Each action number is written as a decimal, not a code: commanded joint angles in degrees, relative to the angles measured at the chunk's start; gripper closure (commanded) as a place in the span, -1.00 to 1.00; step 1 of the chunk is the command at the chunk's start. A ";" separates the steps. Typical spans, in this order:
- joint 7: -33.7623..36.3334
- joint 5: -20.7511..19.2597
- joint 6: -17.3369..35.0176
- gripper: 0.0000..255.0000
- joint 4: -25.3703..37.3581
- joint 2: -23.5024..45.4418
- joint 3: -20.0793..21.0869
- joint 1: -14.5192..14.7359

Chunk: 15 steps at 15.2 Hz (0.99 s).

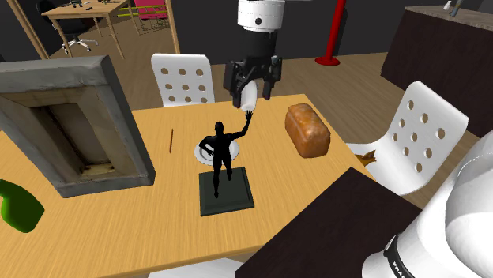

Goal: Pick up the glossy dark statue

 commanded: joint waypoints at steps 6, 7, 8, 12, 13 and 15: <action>-5.59 4.31 10.53 -1.00 6.41 15.17 0.12 1.86; -6.43 4.99 11.67 -1.00 7.62 17.31 0.23 2.06; -7.26 5.66 12.73 -1.00 8.92 19.44 0.37 2.22; -8.56 6.70 15.72 -1.00 9.29 22.66 0.63 2.34; -8.77 6.87 16.44 -1.00 9.06 23.16 0.67 2.35; -9.19 7.23 17.86 -1.00 8.62 24.18 0.74 2.37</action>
